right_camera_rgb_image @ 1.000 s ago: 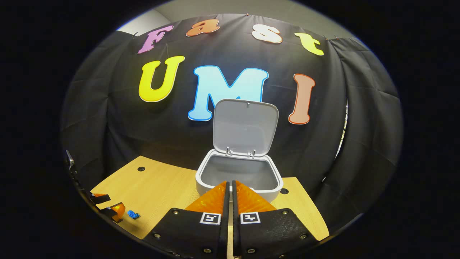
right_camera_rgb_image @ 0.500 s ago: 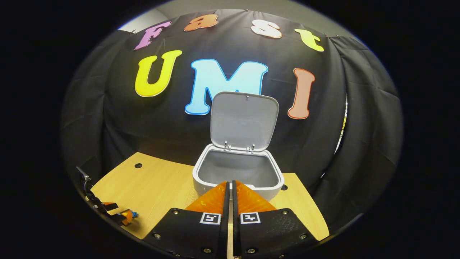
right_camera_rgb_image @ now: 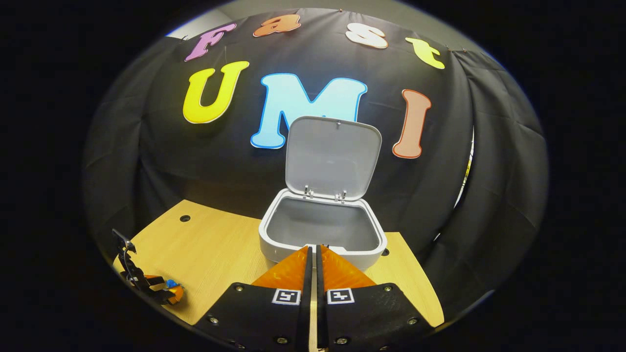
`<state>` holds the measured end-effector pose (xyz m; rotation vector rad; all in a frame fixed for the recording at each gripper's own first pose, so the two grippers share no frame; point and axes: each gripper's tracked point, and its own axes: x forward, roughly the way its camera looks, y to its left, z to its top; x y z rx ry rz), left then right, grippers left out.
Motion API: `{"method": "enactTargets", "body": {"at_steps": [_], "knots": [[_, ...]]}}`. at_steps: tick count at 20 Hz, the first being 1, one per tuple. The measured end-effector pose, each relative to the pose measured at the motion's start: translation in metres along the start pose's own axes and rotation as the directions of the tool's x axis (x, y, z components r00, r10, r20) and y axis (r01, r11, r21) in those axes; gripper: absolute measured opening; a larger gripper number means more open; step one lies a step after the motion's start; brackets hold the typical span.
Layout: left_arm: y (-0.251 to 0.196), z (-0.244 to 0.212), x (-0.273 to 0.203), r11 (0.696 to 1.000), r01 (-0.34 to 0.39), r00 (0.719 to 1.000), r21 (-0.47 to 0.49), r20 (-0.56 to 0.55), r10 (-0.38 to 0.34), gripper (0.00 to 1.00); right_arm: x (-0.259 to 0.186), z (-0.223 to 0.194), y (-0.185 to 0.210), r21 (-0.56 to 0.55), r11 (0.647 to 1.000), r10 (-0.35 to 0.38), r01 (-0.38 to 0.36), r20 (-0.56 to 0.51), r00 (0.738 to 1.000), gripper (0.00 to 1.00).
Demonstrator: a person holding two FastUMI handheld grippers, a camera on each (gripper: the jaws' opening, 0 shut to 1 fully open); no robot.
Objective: Press the lid of the desktop garbage bin to open it, pick up the crumpled paper on the desktop and throw it into the bin, then pick up the pop can on the desktop and drop it into the bin, and finally close the garbage bin lid.
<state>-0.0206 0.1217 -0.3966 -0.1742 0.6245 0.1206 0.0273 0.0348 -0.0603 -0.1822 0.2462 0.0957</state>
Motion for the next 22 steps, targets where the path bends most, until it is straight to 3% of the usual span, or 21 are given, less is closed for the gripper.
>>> {"method": "enactTargets", "body": {"at_steps": [3,4,7,9,11,12,14,15,18,19,22], "knots": [[0.0,-0.007,0.005,1.0,0.002,1.0,-0.006,-0.023,-0.003,0.97,0.001,-0.004,0.001,-0.006,1.0,0.003,-0.003,-0.01,1.0,0.05],[0.0,-0.009,0.007,1.0,0.001,1.0,-0.007,-0.027,-0.001,0.93,0.001,-0.005,0.001,-0.009,1.0,0.002,-0.003,-0.013,1.0,0.05],[-0.001,-0.007,0.009,1.0,-0.001,1.0,0.008,-0.025,0.001,0.97,0.0,-0.009,0.0,-0.013,1.0,0.002,-0.003,-0.021,1.0,0.05],[0.006,-0.008,0.012,0.999,-0.034,0.999,0.029,-0.03,0.035,0.95,0.0,-0.01,-0.001,-0.009,1.0,0.004,-0.005,-0.026,1.0,0.05],[0.013,-0.005,0.014,0.998,-0.051,0.998,0.028,-0.023,0.052,0.74,0.0,-0.01,-0.002,-0.005,1.0,0.003,-0.003,-0.025,1.0,0.05],[0.013,-0.006,0.014,0.998,-0.058,0.998,0.032,-0.023,0.059,0.71,0.0,-0.011,-0.002,-0.005,1.0,0.002,-0.002,-0.025,1.0,0.05],[0.013,-0.007,0.013,0.997,-0.064,0.998,0.033,-0.026,0.064,0.52,0.0,-0.014,-0.004,-0.004,1.0,0.0,0.0,-0.03,1.0,0.05],[0.012,-0.007,0.013,0.997,-0.069,0.997,0.032,-0.026,0.07,0.55,0.0,-0.014,-0.005,-0.001,1.0,0.0,0.0,-0.032,0.999,0.05],[0.01,-0.007,0.012,0.997,-0.073,0.997,0.021,-0.023,0.074,0.51,-0.001,-0.015,-0.006,0.003,1.0,-0.001,0.001,-0.033,0.999,0.05],[0.008,-0.007,0.011,0.998,-0.067,0.997,0.017,-0.025,0.067,0.55,-0.002,-0.014,-0.007,0.003,1.0,-0.001,0.001,-0.032,1.0,0.05],[0.008,-0.004,0.008,0.998,-0.064,0.998,0.017,-0.018,0.064,0.51,-0.003,-0.016,-0.01,0.009,1.0,-0.004,0.004,-0.029,1.0,0.05]]}}
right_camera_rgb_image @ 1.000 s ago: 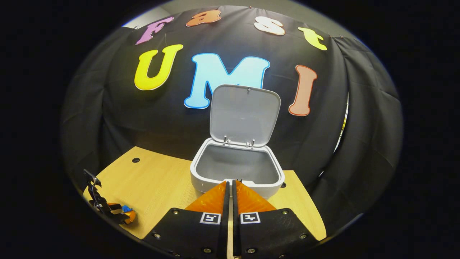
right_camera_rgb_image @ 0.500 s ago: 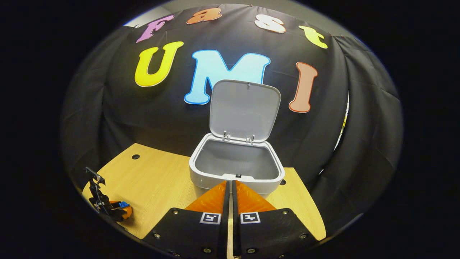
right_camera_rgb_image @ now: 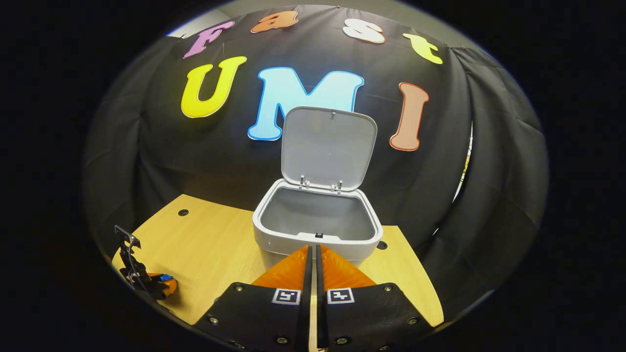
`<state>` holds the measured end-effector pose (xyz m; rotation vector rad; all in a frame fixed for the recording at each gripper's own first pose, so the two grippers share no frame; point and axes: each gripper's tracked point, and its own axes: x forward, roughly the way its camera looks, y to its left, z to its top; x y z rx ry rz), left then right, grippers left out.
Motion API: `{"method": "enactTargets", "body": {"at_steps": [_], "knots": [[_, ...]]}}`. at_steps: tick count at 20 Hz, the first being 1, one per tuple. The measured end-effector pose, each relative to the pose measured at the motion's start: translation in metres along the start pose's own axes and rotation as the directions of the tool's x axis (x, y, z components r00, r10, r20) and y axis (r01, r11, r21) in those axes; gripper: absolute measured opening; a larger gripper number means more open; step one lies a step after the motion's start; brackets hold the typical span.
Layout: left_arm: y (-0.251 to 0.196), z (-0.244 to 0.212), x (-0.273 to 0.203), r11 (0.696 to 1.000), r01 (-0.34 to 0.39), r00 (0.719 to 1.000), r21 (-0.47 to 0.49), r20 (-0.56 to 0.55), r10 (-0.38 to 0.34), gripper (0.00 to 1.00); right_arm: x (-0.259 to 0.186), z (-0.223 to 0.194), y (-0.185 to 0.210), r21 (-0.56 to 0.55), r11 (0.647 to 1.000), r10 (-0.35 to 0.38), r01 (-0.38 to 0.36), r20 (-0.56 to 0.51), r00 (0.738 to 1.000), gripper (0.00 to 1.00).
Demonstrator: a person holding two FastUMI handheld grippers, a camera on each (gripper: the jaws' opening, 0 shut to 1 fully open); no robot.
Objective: Press the lid of the desktop garbage bin to open it, pick up the crumpled paper on the desktop and throw it into the bin, then pick up the pop can on the desktop and drop it into the bin, and finally close the garbage bin lid.
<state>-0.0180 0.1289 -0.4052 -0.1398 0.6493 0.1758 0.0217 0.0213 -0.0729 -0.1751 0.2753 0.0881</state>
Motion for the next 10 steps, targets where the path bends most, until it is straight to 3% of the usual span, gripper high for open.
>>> {"method": "enactTargets", "body": {"at_steps": [2,6,10], "knots": [[-0.001,0.007,-0.004,1.0,0.0,1.0,0.008,0.019,0.0,0.55,-0.001,-0.001,-0.002,0.008,1.0,-0.001,0.001,0.001,1.0,0.05],[-0.013,0.035,-0.02,0.999,0.016,0.996,0.03,0.084,-0.018,0.51,-0.004,-0.003,-0.009,0.036,0.999,-0.006,0.005,0.005,1.0,0.06],[-0.027,0.085,-0.043,0.998,0.037,0.984,0.051,0.169,-0.045,0.52,-0.007,-0.007,-0.018,0.065,0.998,-0.013,0.013,0.008,1.0,0.06]]}}
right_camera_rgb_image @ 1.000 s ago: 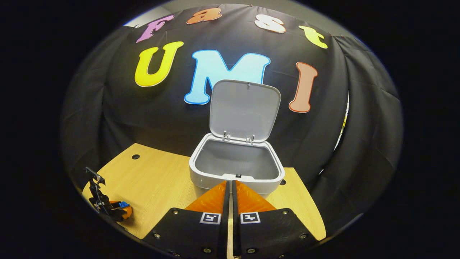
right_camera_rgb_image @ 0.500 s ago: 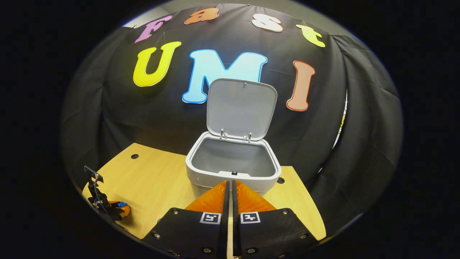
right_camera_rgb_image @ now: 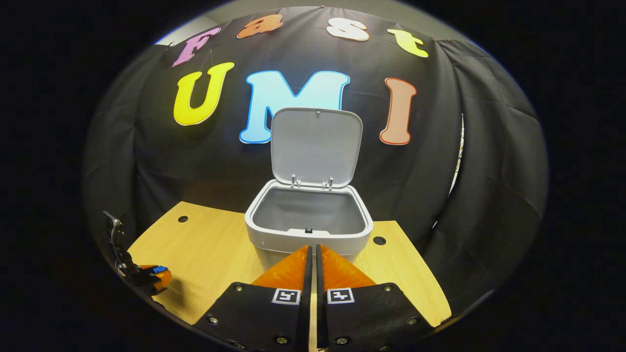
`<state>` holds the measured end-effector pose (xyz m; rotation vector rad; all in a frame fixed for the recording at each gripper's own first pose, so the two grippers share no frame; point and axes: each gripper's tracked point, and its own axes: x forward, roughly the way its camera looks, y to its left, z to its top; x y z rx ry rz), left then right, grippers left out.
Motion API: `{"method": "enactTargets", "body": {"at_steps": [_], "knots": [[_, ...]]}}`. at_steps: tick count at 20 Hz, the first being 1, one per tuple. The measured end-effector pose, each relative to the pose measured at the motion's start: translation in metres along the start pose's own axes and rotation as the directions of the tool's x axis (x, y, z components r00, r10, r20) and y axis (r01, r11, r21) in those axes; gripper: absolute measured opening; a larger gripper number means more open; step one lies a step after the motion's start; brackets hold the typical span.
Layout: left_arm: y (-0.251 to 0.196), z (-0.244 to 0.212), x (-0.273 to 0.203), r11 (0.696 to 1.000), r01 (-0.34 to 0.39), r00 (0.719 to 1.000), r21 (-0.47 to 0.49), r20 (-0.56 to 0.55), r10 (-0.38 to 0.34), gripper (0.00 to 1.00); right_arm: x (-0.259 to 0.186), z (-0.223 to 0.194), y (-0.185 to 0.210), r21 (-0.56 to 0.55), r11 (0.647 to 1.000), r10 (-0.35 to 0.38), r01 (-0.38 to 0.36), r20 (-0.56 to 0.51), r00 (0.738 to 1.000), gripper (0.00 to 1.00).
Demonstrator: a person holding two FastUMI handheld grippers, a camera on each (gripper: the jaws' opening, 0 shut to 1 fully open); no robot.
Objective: Press the lid of the desktop garbage bin to open it, pick up the crumpled paper on the desktop and throw it into the bin, then pick up the pop can on the desktop and drop it into the bin, and finally close the garbage bin lid.
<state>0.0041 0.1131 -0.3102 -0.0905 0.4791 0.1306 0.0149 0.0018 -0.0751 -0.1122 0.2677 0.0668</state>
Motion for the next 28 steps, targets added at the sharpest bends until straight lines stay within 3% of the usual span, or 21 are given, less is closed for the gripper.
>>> {"method": "enactTargets", "body": {"at_steps": [3,8,10,11,13,14,16,21,23,28], "knots": [[-0.013,0.036,-0.008,0.999,0.027,0.998,0.037,0.055,-0.03,0.55,-0.002,-0.001,-0.006,0.011,1.0,-0.009,0.009,0.004,1.0,0.06],[-0.045,0.096,-0.02,0.994,0.084,0.986,0.064,0.138,-0.093,0.53,-0.006,-0.009,-0.013,0.037,0.999,-0.013,0.013,0.007,1.0,0.06],[-0.058,0.126,-0.026,0.992,0.106,0.976,0.071,0.182,-0.117,0.5,-0.007,-0.009,-0.015,0.05,0.999,-0.016,0.015,0.01,1.0,0.06],[-0.066,0.143,-0.029,0.99,0.123,0.97,0.066,0.202,-0.134,0.55,-0.007,-0.01,-0.018,0.057,0.998,-0.018,0.017,0.01,1.0,0.06],[-0.083,0.171,-0.034,0.986,0.163,0.958,0.045,0.234,-0.169,0.55,-0.01,-0.013,-0.022,0.072,0.997,-0.024,0.023,0.01,1.0,0.06],[-0.089,0.184,-0.035,0.984,0.174,0.953,0.043,0.246,-0.179,0.5,-0.01,-0.015,-0.023,0.077,0.997,-0.027,0.026,0.008,1.0,0.06],[-0.104,0.207,-0.037,0.979,0.196,0.94,0.049,0.274,-0.202,0.5,-0.011,-0.017,-0.028,0.084,0.996,-0.035,0.034,0.007,0.999,0.06],[-0.155,0.241,-0.043,0.962,0.256,0.91,0.096,0.313,-0.273,0.5,-0.015,-0.02,-0.041,0.103,0.993,-0.061,0.06,0.006,0.998,0.05],[-0.178,0.248,-0.044,0.951,0.289,0.896,0.112,0.318,-0.31,0.55,-0.017,-0.022,-0.047,0.113,0.991,-0.073,0.072,0.002,0.997,0.05],[-0.238,0.257,-0.048,0.915,0.36,0.858,0.183,0.319,-0.402,0.55,-0.024,-0.032,-0.064,0.139,0.984,-0.112,0.113,-0.013,0.994,0.05]]}}
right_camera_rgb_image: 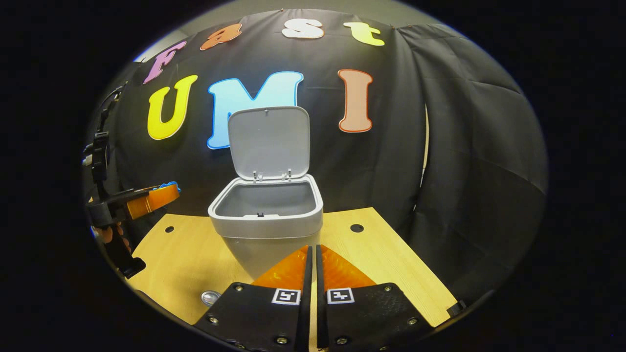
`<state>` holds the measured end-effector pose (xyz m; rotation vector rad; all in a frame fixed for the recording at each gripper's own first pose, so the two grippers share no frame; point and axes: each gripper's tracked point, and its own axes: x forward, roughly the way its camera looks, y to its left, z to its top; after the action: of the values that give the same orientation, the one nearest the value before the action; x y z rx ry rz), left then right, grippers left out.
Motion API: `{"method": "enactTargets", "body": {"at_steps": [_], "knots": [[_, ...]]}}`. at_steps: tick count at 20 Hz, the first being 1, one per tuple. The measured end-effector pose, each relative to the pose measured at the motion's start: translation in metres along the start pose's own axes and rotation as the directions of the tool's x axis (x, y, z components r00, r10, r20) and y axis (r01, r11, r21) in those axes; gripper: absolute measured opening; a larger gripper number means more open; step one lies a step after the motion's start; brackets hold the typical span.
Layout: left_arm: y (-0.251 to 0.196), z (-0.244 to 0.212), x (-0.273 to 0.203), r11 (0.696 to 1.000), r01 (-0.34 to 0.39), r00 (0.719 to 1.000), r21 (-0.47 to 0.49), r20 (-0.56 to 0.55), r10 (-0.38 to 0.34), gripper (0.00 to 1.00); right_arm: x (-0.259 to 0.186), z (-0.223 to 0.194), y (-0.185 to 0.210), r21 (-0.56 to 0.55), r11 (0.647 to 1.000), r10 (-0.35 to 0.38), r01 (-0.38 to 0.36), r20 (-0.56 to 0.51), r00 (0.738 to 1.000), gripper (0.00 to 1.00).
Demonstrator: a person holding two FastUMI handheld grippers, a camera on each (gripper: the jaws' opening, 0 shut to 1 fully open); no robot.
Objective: Press the lid of the desktop garbage bin to open it, pick up the crumpled paper on the desktop and throw it into the bin, then pick up the pop can on the desktop and drop it into the bin, and finally close the garbage bin lid.
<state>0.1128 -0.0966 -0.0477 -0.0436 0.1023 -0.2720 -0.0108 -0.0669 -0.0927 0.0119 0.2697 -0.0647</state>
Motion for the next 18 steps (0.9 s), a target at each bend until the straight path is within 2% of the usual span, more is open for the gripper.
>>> {"method": "enactTargets", "body": {"at_steps": [2,8,12,18], "knots": [[-0.021,0.003,0.006,0.999,0.037,0.999,0.007,0.004,-0.037,0.52,-0.004,-0.003,-0.01,0.011,1.0,-0.021,0.021,-0.004,1.0,0.05],[-0.076,0.004,0.029,0.994,0.111,0.994,0.021,-0.003,-0.111,0.54,-0.016,-0.013,-0.046,0.039,0.995,-0.09,0.091,-0.022,0.996,0.05],[-0.097,-0.002,0.045,0.991,0.13,0.991,0.021,-0.017,-0.13,0.52,-0.021,-0.019,-0.07,0.053,0.99,-0.129,0.131,-0.037,0.991,0.05],[-0.112,-0.013,0.065,0.992,0.123,0.992,0.041,-0.041,-0.121,0.55,-0.026,-0.026,-0.091,0.069,0.985,-0.156,0.16,-0.055,0.986,0.05]]}}
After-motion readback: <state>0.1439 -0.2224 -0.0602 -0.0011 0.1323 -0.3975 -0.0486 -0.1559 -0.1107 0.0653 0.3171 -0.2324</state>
